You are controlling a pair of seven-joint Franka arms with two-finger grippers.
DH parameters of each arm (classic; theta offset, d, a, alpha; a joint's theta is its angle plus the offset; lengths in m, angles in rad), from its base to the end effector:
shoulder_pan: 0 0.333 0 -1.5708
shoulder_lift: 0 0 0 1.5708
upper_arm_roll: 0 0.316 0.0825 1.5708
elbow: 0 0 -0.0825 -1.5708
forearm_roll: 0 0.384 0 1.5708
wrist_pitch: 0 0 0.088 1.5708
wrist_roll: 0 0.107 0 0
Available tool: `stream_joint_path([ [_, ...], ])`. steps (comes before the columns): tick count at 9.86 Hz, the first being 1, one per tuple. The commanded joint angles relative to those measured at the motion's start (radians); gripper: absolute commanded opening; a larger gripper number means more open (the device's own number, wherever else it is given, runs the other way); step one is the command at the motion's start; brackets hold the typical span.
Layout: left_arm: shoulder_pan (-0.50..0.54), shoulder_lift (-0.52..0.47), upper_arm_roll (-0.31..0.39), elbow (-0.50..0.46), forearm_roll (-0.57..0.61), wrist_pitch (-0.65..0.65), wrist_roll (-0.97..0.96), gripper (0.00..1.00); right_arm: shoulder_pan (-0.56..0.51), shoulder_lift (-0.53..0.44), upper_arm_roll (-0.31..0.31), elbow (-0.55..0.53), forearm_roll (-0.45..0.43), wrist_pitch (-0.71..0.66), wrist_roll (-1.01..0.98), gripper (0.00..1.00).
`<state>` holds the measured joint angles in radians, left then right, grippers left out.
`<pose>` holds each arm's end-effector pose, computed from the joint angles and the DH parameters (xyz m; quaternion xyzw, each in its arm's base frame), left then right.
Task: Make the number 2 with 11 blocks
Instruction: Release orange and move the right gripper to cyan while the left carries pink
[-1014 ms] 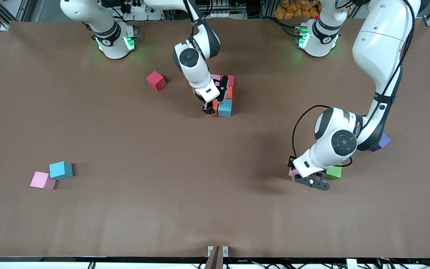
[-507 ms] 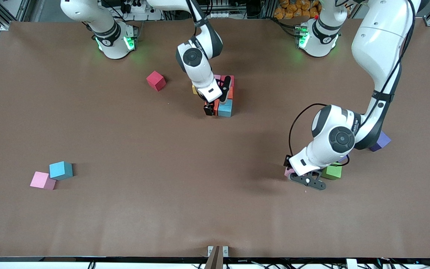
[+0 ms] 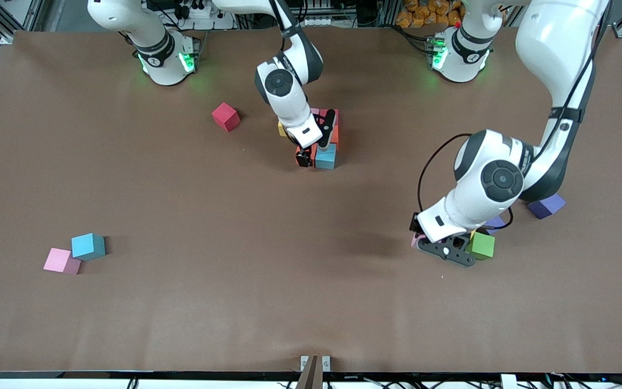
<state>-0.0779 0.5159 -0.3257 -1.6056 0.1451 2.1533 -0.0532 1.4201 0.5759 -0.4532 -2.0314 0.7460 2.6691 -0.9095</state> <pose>0.6473 -0.2375 0.3474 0.9812 -0.1899 0.0259 0.0234 0.3558 0.4899 0.1967 -0.7866 -0.6070 -0.0838 0.0756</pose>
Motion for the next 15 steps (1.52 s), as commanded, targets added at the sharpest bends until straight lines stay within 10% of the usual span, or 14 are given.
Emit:
stream_joint_path([
  [1, 0.007, -0.034, -0.062, -0.011, 0.024, -0.102, 0.001, 0.15, 0.008, -0.056, -0.031, -0.013, 0.016, -0.064, -0.006, 1.00],
  [6, 0.003, -0.085, -0.147, 0.024, 0.025, -0.255, 0.007, 0.10, -0.010, -0.136, -0.183, -0.007, -0.030, -0.301, -0.011, 1.00],
  [15, -0.190, -0.025, -0.285, 0.007, 0.125, -0.221, 0.101, 0.09, -0.467, -0.125, -0.314, 0.048, -0.160, -0.356, -0.169, 1.00],
])
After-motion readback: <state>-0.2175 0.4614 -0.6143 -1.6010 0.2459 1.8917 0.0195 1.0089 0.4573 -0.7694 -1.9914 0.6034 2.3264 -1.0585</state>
